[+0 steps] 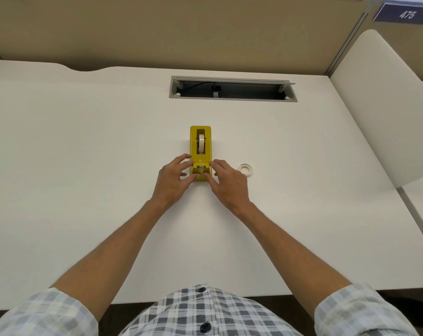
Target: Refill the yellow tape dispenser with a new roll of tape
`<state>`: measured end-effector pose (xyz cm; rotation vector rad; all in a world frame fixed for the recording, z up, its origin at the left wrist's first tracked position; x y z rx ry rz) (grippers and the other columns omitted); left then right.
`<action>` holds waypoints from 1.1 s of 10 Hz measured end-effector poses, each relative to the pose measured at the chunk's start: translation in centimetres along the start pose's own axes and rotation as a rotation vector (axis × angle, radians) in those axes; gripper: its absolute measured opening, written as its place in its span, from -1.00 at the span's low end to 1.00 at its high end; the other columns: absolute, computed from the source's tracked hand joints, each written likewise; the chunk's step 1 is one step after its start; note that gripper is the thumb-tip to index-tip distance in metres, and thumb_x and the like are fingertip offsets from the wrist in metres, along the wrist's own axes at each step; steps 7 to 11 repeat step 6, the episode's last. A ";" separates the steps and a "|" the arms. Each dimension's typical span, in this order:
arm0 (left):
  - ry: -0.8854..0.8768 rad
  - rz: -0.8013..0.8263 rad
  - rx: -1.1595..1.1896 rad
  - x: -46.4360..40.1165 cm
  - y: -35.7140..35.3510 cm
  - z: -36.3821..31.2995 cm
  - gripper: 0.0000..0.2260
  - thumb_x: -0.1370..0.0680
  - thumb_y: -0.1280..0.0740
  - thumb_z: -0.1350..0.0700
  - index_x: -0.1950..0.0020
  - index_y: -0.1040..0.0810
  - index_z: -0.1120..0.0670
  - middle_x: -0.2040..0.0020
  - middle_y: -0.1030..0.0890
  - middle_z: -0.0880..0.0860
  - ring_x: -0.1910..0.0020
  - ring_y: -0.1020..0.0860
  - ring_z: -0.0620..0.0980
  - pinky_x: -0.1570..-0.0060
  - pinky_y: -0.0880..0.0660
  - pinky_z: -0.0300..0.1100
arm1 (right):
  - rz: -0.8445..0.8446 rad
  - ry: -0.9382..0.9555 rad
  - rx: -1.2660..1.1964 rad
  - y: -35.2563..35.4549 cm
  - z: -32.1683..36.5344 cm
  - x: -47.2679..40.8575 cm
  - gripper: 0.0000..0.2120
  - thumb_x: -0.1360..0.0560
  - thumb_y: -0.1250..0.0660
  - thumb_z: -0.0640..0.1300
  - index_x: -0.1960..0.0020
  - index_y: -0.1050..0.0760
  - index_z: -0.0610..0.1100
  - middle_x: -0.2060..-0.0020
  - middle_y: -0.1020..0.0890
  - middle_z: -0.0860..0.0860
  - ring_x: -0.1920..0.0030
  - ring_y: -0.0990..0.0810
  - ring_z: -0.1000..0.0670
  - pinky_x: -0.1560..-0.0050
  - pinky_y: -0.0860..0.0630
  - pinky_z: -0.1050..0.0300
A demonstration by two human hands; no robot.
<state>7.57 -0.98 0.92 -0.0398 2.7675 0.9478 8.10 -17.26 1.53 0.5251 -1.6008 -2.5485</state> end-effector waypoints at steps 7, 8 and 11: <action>0.035 -0.022 -0.311 2.0 1.8 1.2 -0.49 -0.53 -0.37 0.02 -0.46 -0.35 0.04 -0.53 -0.27 0.04 -0.44 -0.33 0.09 -0.38 -0.33 0.01 | 0.034 -0.125 -0.014 0.7 -1.2 0.5 -0.45 -0.53 -0.23 0.18 -0.44 -0.34 -0.05 -0.36 -0.50 0.02 -0.33 -0.48 -0.03 -0.17 -0.49 0.01; 0.035 -0.022 -0.311 2.0 1.8 1.2 -0.49 -0.53 -0.37 0.02 -0.46 -0.35 0.04 -0.53 -0.27 0.04 -0.44 -0.33 0.09 -0.38 -0.33 0.01 | 0.034 -0.125 -0.014 0.7 -1.2 0.5 -0.45 -0.53 -0.23 0.18 -0.44 -0.34 -0.05 -0.36 -0.50 0.02 -0.33 -0.48 -0.03 -0.17 -0.49 0.01; 0.035 -0.022 -0.311 2.0 1.8 1.2 -0.49 -0.53 -0.37 0.02 -0.46 -0.35 0.04 -0.53 -0.27 0.04 -0.44 -0.33 0.09 -0.38 -0.33 0.01 | 0.034 -0.125 -0.014 0.7 -1.2 0.5 -0.45 -0.53 -0.23 0.18 -0.44 -0.34 -0.05 -0.36 -0.50 0.02 -0.33 -0.48 -0.03 -0.17 -0.49 0.01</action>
Point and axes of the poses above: each hand's wrist, its own x-axis away from the middle knuckle, its own y-axis out of the back of the hand, z = x × y, the point moved 5 cm from there along -x, towards the middle knuckle
